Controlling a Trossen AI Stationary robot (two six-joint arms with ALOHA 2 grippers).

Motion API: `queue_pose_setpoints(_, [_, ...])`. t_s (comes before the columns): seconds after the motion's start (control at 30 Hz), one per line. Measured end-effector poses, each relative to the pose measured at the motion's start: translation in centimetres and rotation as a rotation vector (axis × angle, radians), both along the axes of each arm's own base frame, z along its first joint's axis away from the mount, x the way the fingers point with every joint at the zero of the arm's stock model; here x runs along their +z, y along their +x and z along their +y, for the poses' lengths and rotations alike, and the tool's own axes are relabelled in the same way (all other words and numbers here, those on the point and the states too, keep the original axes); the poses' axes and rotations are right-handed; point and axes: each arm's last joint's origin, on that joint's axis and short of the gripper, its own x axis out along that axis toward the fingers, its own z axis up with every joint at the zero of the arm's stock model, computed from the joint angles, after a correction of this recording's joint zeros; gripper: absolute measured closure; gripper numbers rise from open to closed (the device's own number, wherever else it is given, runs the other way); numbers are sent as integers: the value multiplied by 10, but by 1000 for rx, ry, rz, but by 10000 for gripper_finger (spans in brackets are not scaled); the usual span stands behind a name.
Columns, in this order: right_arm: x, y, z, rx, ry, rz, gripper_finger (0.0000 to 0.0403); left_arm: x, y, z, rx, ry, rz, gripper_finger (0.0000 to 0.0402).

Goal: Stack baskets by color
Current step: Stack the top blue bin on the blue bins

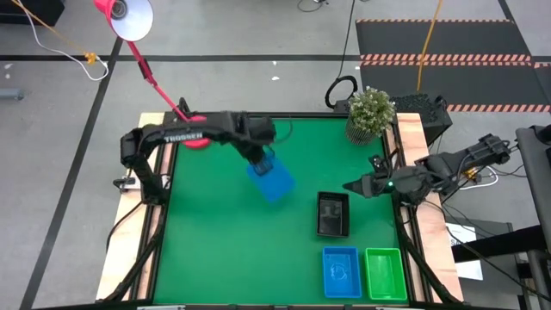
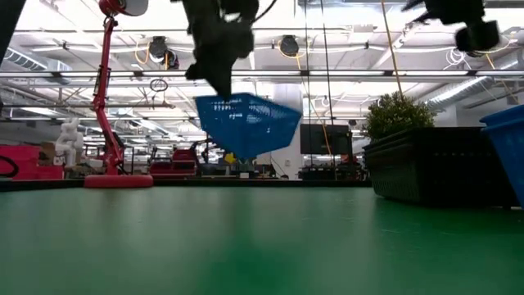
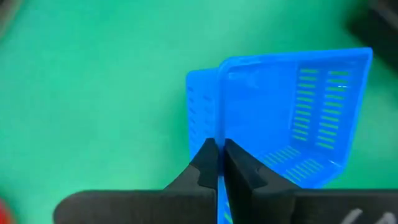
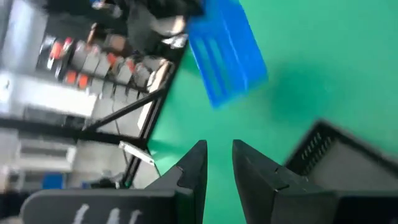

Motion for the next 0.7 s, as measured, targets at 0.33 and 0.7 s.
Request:
queue_pose_setpoints(0.33, [38,6,-14,225,-354,-46,332,7,28,-108,-38,-77,-187,396])
queue_pose_setpoints(0.7, [95,53,3,547,-556,-41,319,38,61,-147,-44,-90,-342,396])
